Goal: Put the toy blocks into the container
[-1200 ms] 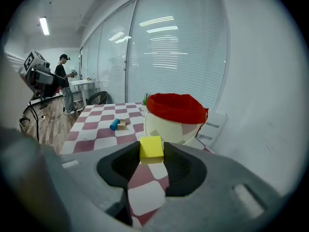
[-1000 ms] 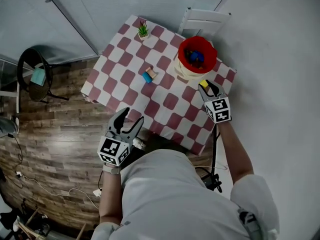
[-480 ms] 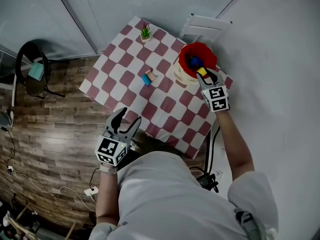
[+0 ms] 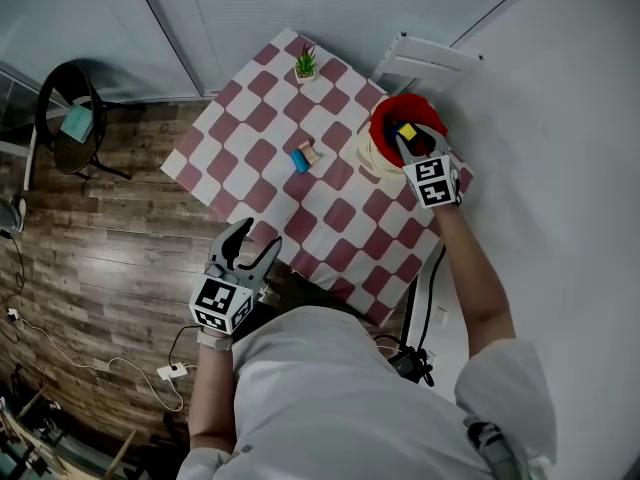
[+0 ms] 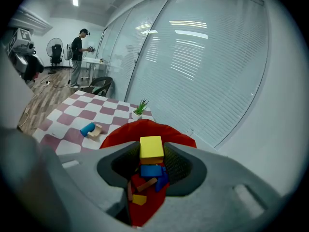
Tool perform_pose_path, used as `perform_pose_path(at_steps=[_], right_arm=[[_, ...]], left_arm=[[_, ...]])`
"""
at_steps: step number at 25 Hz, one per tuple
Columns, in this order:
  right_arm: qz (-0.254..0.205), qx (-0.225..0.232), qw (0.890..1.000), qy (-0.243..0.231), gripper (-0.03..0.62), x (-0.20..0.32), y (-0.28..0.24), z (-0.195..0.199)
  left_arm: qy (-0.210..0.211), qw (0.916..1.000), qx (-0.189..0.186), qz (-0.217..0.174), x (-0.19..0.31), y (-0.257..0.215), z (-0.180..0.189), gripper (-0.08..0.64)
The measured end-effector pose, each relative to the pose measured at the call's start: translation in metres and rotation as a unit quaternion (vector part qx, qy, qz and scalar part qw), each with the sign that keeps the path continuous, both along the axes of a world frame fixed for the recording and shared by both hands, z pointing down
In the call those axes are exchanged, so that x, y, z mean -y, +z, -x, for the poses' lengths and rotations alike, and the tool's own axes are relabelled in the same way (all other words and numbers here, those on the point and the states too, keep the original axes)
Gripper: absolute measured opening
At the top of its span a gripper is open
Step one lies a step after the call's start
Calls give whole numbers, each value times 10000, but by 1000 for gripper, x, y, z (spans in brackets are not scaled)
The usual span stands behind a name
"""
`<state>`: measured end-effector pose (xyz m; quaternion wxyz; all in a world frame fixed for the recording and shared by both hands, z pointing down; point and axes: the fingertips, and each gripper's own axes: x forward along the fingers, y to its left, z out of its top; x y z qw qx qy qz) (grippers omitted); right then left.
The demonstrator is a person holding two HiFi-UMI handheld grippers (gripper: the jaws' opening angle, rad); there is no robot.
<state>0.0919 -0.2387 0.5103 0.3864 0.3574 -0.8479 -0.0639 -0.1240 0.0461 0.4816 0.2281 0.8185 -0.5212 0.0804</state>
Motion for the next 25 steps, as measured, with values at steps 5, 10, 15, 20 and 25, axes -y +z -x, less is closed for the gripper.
perform_pose_path(at_steps=[5, 10, 15, 20, 25], right_arm=[[95, -139, 9998, -52, 155, 23, 13, 4], [259, -177, 9995, 57, 155, 29, 13, 2], [146, -114, 9998, 72, 155, 33, 11, 0], [64, -81, 9999, 90, 156, 29, 6, -1], [27, 21, 10000, 35, 156, 13, -2, 7]], left_arm=[[-128, 9999, 9, 113, 1, 6, 4, 238], [-249, 9995, -5, 210, 0, 14, 8, 238], [-275, 9994, -20, 223, 1, 16, 11, 238], [-266, 9995, -17, 175, 0, 14, 11, 238], [-268, 9996, -25, 101, -2, 9, 17, 238]])
